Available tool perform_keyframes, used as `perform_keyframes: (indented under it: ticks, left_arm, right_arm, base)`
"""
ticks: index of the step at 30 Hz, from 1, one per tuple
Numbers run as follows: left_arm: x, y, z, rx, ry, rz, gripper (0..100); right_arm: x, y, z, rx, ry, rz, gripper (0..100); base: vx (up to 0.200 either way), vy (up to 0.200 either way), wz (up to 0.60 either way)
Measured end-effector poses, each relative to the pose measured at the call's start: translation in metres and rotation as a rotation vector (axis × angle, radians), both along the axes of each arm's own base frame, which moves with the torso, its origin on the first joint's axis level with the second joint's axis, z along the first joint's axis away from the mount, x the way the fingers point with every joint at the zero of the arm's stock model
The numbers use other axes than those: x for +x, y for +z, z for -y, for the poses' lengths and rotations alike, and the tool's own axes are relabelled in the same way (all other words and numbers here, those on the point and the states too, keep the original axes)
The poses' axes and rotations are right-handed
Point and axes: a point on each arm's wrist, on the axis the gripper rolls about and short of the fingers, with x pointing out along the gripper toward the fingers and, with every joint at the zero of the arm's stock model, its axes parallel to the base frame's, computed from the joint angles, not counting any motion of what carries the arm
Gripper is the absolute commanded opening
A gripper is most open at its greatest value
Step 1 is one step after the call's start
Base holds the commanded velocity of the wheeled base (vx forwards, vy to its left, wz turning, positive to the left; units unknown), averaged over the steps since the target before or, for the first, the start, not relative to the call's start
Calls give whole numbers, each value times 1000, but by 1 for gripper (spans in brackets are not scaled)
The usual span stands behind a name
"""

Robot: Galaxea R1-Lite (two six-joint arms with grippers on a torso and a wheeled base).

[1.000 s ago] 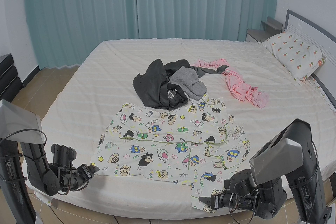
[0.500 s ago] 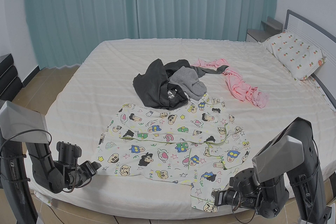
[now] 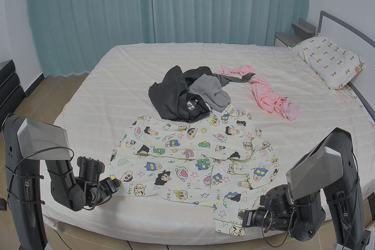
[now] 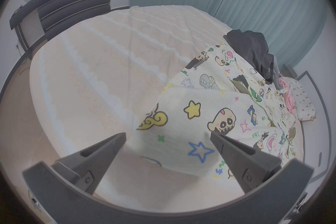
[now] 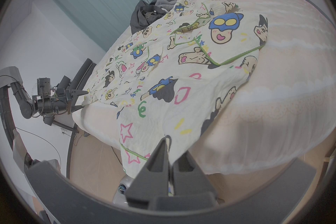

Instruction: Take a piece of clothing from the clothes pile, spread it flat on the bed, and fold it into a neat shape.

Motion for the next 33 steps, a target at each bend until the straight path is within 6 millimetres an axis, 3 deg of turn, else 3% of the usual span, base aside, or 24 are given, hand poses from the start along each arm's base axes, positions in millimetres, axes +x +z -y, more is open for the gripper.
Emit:
perform_keyframes:
  ticks: [4,5,16,33]
  left_arm:
    - [5,-4,5,24,1,-21,100]
    - [7,-4,6,30,1,-25,0]
    - [14,-8,17,84,6,-48,0]
    - [-23,7,14,102,-14,-102,0]
  right_arm:
    - [0,0,0,1,-1,0,0]
    - [0,0,0,1,-1,0,0]
    - [-4,1,4,10,15,-28,0]
    - [-2,8,23,100,75,-94,0]
  base:
    - [0,0,0]
    - [0,0,0]
    - [0,0,0]
    - [0,0,0]
